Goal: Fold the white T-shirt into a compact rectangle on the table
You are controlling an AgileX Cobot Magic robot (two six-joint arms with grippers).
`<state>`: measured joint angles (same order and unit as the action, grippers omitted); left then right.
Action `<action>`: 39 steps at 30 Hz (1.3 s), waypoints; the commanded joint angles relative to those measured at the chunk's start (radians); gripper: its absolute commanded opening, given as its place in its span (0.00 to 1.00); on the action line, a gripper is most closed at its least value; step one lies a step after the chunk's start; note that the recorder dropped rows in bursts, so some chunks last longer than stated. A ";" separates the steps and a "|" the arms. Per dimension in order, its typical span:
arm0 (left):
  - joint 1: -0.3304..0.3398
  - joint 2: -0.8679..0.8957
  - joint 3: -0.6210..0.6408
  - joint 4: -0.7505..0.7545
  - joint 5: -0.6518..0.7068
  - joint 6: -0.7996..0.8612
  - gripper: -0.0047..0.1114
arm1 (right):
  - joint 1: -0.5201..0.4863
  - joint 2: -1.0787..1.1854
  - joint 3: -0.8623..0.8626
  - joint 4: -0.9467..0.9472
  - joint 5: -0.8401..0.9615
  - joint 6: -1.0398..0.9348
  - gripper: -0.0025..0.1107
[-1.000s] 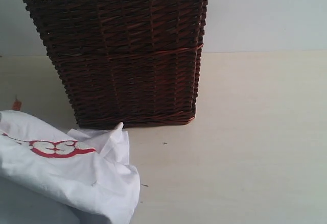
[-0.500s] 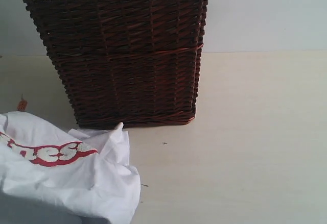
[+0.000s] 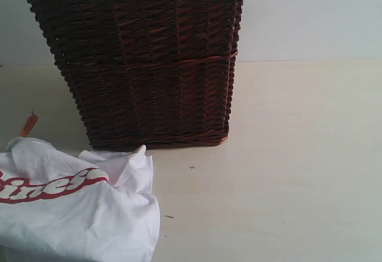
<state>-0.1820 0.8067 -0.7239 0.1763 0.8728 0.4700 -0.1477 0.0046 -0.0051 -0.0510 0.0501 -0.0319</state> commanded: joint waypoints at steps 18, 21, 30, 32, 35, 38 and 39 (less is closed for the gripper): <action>-0.371 0.185 0.249 -0.461 -0.402 0.438 0.60 | -0.005 -0.005 0.005 -0.001 -0.011 0.000 0.02; -0.431 0.298 0.249 -0.436 -0.487 0.449 0.60 | -0.005 -0.005 0.005 -0.001 -0.011 0.000 0.02; -0.632 0.505 0.247 -0.334 -0.575 0.468 0.60 | -0.005 -0.005 0.005 -0.001 -0.011 0.000 0.02; -0.645 0.539 0.247 -0.299 -0.600 0.464 0.60 | -0.005 -0.005 0.005 -0.001 -0.011 0.000 0.02; -0.645 0.584 0.247 -0.287 -0.668 0.464 0.60 | -0.005 -0.005 0.005 -0.001 -0.011 0.000 0.02; -0.645 0.605 0.247 -0.286 -0.727 0.464 0.58 | -0.005 -0.005 0.005 -0.001 -0.011 0.000 0.02; -0.645 0.607 0.247 -0.286 -0.734 0.464 0.55 | -0.005 -0.005 0.005 -0.001 -0.011 0.000 0.02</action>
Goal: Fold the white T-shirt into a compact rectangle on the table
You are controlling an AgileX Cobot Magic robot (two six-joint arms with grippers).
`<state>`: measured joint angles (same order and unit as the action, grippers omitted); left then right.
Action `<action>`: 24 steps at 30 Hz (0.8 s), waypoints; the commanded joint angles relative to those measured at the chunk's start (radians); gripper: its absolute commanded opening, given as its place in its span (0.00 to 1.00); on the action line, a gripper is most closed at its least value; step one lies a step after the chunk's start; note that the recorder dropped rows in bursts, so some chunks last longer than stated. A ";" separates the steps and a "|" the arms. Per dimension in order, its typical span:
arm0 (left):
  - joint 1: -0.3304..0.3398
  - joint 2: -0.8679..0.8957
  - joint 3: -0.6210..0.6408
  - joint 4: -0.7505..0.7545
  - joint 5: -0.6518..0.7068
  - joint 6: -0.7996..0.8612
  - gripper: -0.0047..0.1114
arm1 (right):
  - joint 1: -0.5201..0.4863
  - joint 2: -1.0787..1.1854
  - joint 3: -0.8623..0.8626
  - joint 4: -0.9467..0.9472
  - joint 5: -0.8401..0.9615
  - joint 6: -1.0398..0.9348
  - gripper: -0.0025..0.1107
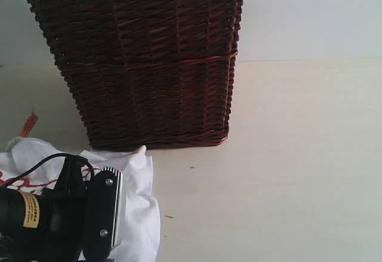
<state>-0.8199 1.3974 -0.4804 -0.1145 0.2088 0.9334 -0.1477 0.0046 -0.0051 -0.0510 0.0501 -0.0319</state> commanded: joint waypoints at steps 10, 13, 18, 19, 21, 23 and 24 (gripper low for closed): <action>-0.008 -0.124 0.004 0.000 0.041 -0.058 0.55 | -0.005 -0.005 0.005 -0.001 -0.011 0.000 0.02; -0.008 -0.173 0.004 -0.001 0.154 -0.086 0.55 | -0.005 -0.005 0.005 -0.001 -0.011 0.000 0.02; -0.046 -0.192 0.004 -0.001 0.201 -0.146 0.55 | -0.005 -0.005 0.005 -0.001 -0.011 0.000 0.02; -0.070 -0.187 0.004 -0.001 0.183 -0.156 0.55 | -0.005 -0.005 0.005 -0.001 -0.011 0.000 0.02; -0.120 -0.174 0.004 0.003 0.131 -0.158 0.55 | -0.005 -0.005 0.005 -0.001 -0.011 0.000 0.02; -0.150 -0.150 0.004 0.020 0.080 -0.158 0.55 | -0.005 -0.005 0.005 -0.001 -0.011 0.000 0.02; -0.156 -0.132 0.004 0.035 0.056 -0.163 0.55 | -0.005 -0.005 0.005 -0.001 -0.011 0.000 0.02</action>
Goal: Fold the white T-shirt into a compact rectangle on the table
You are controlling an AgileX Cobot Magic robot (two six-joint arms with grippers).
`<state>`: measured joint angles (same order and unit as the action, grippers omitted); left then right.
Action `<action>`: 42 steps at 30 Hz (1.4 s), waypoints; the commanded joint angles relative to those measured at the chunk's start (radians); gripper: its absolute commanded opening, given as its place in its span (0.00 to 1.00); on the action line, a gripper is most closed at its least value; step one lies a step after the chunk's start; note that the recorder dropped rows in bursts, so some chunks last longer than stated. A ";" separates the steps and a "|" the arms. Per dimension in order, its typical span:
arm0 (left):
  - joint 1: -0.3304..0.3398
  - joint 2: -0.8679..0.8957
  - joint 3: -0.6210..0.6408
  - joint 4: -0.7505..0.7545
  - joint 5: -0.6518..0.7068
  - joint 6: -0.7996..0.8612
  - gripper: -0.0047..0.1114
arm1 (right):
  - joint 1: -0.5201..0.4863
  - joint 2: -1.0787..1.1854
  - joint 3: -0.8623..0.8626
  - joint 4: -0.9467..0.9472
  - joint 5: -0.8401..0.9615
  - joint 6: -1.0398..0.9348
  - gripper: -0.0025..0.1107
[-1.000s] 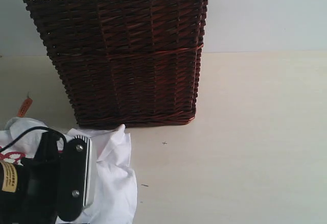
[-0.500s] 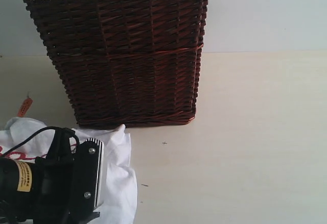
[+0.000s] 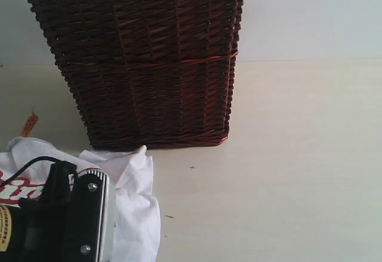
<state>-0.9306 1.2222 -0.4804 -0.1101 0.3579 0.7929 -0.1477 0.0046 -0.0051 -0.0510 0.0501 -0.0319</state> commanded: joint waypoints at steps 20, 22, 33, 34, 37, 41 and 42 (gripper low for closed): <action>-0.045 0.287 -0.006 1.025 0.067 -0.845 0.04 | -0.005 -0.005 0.005 -0.001 -0.011 0.000 0.02; -0.045 0.285 -0.029 1.025 0.082 -0.868 0.04 | -0.005 -0.005 0.005 -0.001 -0.011 0.000 0.02; -0.045 0.070 -0.237 0.802 0.057 -0.881 0.04 | -0.005 -0.005 0.005 -0.001 -0.011 0.000 0.02; -0.045 0.039 -0.247 0.756 0.033 -0.881 0.04 | -0.005 -0.005 0.005 -0.001 -0.011 0.000 0.02; -0.045 -0.034 -0.253 0.669 -0.048 -0.881 0.06 | -0.005 -0.005 0.005 -0.001 -0.011 0.000 0.02; -0.045 -0.075 -0.253 0.647 -0.004 -0.889 0.34 | -0.005 -0.005 0.005 -0.001 -0.011 0.000 0.02; -0.045 -0.076 -0.253 0.644 0.033 -0.910 0.47 | -0.005 -0.005 0.005 -0.001 -0.011 0.000 0.02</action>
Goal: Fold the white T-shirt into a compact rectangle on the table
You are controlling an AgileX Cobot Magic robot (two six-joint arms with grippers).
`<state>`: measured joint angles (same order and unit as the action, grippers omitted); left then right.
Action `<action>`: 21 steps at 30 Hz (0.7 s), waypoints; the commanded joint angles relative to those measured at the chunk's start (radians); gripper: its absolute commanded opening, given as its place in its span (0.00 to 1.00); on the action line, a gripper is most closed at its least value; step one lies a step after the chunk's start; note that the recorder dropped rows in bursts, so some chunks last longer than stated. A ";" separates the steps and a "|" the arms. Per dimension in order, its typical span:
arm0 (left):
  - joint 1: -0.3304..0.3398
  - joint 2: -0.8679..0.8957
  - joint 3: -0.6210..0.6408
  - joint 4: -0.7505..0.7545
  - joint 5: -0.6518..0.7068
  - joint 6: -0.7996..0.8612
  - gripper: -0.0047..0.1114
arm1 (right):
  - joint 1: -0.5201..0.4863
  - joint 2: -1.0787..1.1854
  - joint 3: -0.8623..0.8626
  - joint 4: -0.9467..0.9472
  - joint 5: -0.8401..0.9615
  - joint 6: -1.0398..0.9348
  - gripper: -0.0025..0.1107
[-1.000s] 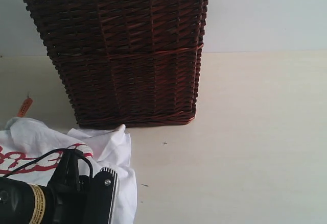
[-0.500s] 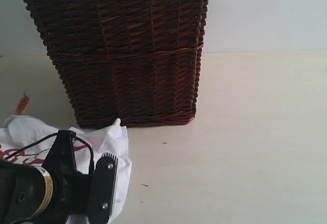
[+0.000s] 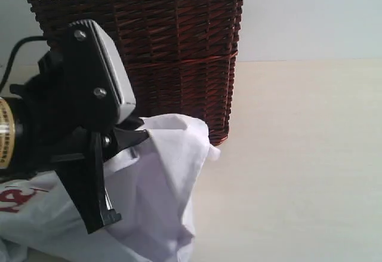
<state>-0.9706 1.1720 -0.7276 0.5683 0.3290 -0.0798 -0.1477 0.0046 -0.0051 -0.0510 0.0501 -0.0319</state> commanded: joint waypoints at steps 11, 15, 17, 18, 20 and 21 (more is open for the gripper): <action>-0.005 -0.025 -0.006 -0.100 0.559 0.021 0.70 | -0.005 -0.005 0.005 -0.001 -0.011 0.000 0.02; -0.005 -0.025 -0.006 -0.089 0.557 -0.019 0.68 | -0.005 -0.005 0.005 -0.001 -0.011 0.000 0.02; -0.005 -0.025 -0.006 -0.070 0.557 -0.063 0.68 | -0.005 -0.005 0.005 -0.001 -0.011 0.000 0.02; -0.005 -0.025 -0.006 -0.058 0.559 -0.085 0.68 | -0.005 -0.005 0.005 -0.001 -0.011 0.000 0.02; -0.005 -0.025 -0.006 -0.019 0.580 -0.145 0.68 | -0.005 -0.005 0.005 -0.001 -0.011 0.000 0.02; -0.005 -0.025 -0.006 0.011 0.594 -0.173 0.68 | -0.005 -0.005 0.005 -0.001 -0.011 0.000 0.02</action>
<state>-0.9706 1.1505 -0.7321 0.5198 0.8875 -0.1744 -0.1477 0.0046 -0.0051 -0.0510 0.0501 -0.0319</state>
